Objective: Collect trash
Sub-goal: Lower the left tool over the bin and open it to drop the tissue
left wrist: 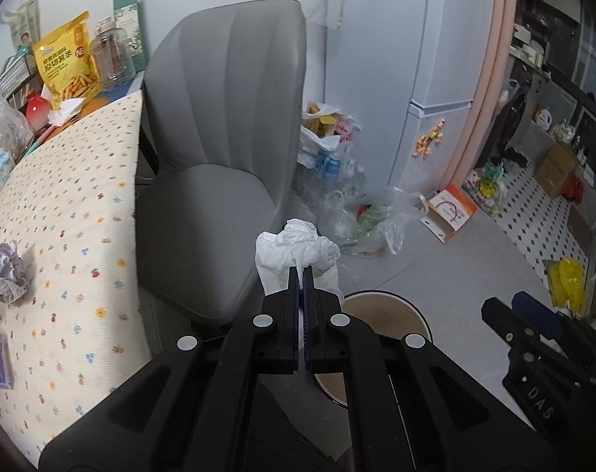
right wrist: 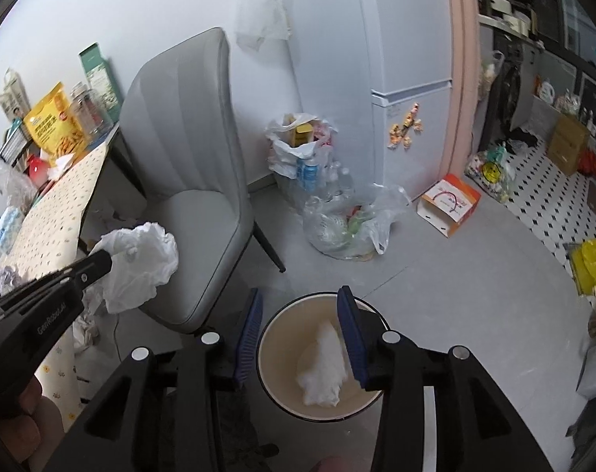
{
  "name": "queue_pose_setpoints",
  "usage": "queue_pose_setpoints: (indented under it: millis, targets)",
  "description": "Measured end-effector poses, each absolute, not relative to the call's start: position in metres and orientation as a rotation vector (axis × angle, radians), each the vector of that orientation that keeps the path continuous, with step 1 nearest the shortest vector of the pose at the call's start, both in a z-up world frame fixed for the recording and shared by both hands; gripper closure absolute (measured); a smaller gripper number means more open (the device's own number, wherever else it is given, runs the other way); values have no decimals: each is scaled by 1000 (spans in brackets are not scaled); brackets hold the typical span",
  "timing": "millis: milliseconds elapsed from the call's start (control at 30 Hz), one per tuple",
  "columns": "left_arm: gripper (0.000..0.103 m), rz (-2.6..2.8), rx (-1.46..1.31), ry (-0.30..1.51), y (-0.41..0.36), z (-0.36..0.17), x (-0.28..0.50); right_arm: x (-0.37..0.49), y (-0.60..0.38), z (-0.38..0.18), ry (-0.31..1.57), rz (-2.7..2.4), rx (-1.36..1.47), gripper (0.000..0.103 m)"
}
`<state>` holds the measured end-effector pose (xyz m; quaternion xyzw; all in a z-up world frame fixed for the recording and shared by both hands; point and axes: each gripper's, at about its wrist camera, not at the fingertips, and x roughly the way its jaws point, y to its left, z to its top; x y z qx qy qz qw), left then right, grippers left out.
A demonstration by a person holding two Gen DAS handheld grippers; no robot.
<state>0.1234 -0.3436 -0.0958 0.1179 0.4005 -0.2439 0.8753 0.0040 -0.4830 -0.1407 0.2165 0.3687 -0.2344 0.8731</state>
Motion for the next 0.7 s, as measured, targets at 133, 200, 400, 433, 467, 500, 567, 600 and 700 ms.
queue_pose_setpoints:
  millis: [133,200,400,433,467,500,567,600,700]
  targets:
    - [100,-532,261,835,-354,-97,116,-9,-491,-138,759,-525,466,63]
    - [100,-550,268,838,-362,-97,112,-18,-497,-135,755,-544,469,63]
    - [100,-626,293,849,-393,-100,95,-51,-517,-126,744,-620,487,58]
    - [100,-638,296,854,-398,-102,91,-55,-520,-126,743,-633,488,56]
    - [100,-650,299,857,-403,-103,88,-59,-523,-126,743,-644,491,56]
    - [100,-658,301,859,-407,-104,86,-64,-526,-125,743,-654,493,56]
    - [100,-682,308,868,-417,-107,81,-72,-531,-125,740,-672,495,56]
    - [100,-697,309,881,-422,-109,79,-75,-534,-124,737,-683,497,56]
    - [100,-719,317,901,-432,-115,76,-84,-540,-123,728,-701,507,56]
